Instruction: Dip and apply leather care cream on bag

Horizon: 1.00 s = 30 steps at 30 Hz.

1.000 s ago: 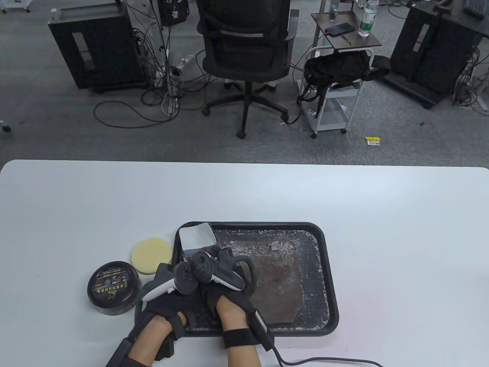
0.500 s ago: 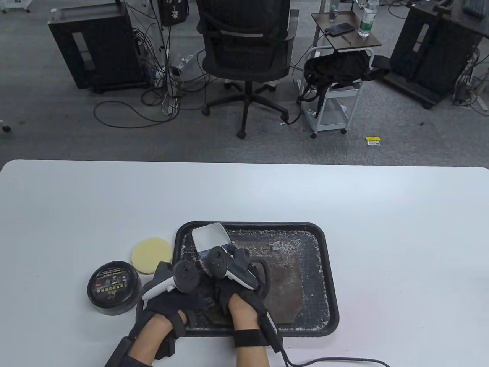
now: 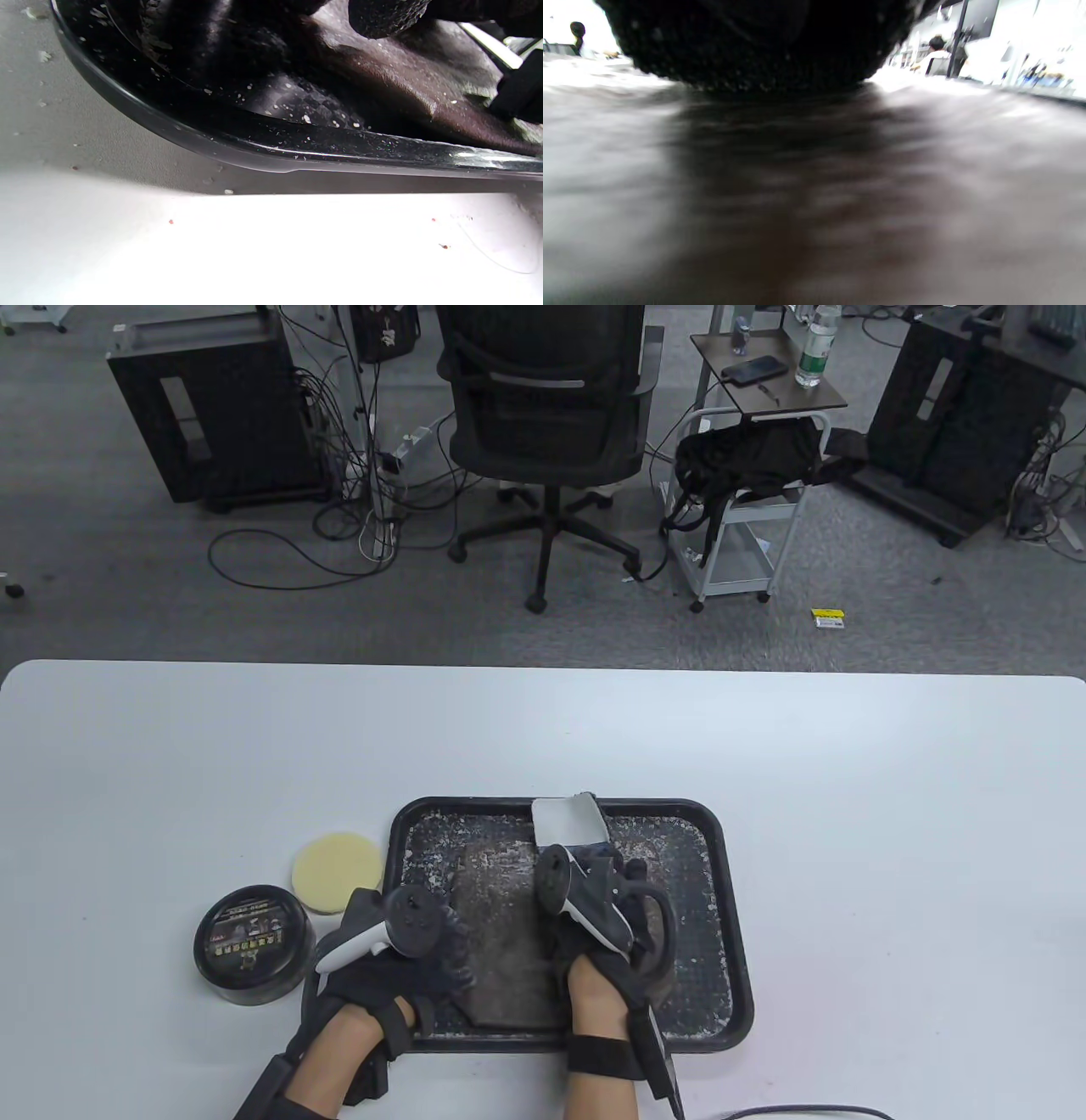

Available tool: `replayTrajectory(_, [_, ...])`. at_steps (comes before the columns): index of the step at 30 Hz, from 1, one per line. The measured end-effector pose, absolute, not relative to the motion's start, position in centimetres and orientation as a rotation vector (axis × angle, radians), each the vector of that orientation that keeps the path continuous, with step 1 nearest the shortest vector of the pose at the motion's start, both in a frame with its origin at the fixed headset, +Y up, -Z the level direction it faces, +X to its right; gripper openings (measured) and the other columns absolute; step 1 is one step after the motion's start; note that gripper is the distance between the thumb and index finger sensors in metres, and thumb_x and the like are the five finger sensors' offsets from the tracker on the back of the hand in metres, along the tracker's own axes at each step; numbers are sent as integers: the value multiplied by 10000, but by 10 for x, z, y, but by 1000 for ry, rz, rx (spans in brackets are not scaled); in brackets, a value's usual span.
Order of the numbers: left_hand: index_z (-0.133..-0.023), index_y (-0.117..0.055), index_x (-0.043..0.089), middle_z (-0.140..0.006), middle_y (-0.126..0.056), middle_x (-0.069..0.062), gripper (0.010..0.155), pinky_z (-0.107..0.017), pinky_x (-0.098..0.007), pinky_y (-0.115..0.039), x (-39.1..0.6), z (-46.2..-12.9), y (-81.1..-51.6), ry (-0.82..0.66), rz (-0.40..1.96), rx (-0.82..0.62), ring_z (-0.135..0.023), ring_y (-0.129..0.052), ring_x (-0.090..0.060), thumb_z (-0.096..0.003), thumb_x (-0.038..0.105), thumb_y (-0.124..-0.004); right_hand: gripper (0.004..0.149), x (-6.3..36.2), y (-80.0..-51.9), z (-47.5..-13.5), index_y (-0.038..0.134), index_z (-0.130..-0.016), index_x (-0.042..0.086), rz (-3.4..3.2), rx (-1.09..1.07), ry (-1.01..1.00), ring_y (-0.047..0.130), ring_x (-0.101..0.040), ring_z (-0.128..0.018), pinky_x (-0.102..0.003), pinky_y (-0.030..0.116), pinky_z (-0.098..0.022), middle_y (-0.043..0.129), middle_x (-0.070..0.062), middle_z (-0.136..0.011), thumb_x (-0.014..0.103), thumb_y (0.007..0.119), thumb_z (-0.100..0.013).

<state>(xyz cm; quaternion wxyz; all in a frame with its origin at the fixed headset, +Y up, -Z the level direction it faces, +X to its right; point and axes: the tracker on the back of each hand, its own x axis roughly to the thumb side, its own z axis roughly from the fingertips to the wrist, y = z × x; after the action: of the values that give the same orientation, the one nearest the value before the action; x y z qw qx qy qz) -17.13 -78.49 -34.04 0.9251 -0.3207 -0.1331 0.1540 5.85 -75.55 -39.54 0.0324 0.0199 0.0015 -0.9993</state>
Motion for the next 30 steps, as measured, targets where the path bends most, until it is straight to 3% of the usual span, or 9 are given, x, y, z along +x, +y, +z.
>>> replayTrajectory(17, [-1127,-390,371,-1223,-211,116,617,-766,-582,-46,-174,-340,-788,-297,344,-647,-1169,-138,-234,-593,596,-603,550,113,-752,-391,740,-925,284,-3043,385,4,702,-362,-948,-556,527,-703,705,-62,-1023,154,710,-392])
replayTrajectory(30, [-1133,-333,380,-1219,-154,125,645,-752,-560,2,-178,-340,-790,-318,365,-679,-1161,-82,-219,-591,603,-602,562,99,-755,-385,707,-943,252,-3022,269,-55,727,-368,-927,-542,557,-695,695,-101,-1011,170,716,-387])
